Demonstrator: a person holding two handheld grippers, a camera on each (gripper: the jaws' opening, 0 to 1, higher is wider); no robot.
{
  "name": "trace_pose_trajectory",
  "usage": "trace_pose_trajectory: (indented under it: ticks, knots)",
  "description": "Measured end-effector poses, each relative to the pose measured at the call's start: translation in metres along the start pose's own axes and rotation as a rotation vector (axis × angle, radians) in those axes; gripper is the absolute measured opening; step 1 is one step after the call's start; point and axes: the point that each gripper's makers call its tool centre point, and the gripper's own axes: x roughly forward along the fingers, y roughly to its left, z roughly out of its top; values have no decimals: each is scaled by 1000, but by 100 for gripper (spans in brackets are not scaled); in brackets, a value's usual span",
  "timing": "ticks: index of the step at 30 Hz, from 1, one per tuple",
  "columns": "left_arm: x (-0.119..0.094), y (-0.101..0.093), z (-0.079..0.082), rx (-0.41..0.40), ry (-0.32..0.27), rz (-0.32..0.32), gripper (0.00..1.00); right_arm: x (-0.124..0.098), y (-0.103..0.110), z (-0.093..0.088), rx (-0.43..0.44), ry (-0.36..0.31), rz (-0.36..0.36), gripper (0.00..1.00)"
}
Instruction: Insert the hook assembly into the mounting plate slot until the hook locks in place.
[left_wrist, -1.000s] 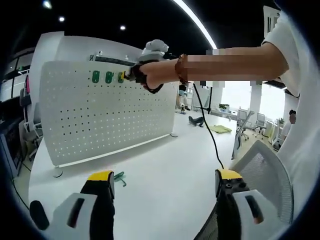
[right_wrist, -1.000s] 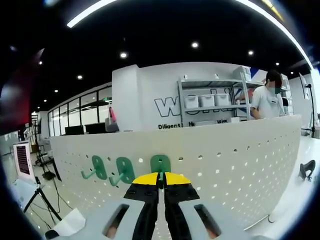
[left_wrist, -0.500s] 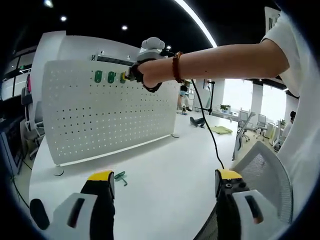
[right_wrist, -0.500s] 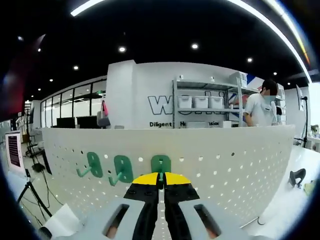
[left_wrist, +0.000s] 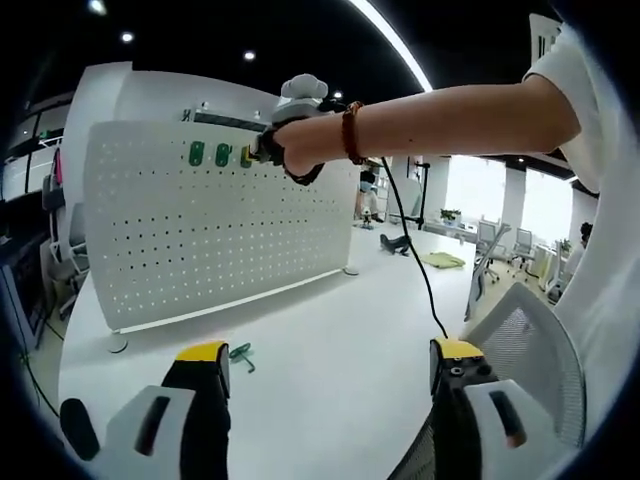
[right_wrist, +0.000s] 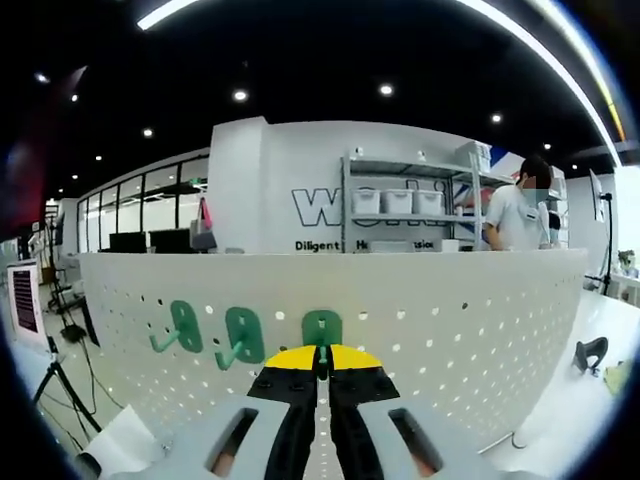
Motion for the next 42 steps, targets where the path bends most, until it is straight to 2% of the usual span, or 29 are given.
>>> trace_pose_trajectory:
  ticks: [5,9,16,19,24,28,37,42]
  knots:
    - [1,-1,0,1,0,-2,84,-1,2,3,-17,-12,16,2]
    - [3,-2,1,3,0,-9,84,0,5,6,-46,-20,37,6]
    - [6,-4,3,13,6,-21,84,-3,8,-2,-45,3,69,12]
    - [6,-4,4,16,9,-25,84,-8,13,0,-63,-16,97,15]
    - [7,-6,5,19,14,-22,84,-8,17,-11,-47,17,135,21]
    - [7,-11,4,23,18,-22,84,-12,18,-15,-61,18,148,23]
    - [4,-12,6,14,12,2,85,-21,22,-23,-41,21,201,30]
    - [2,-10,9,14,8,22,84,-28,24,-21,-44,6,222,33]
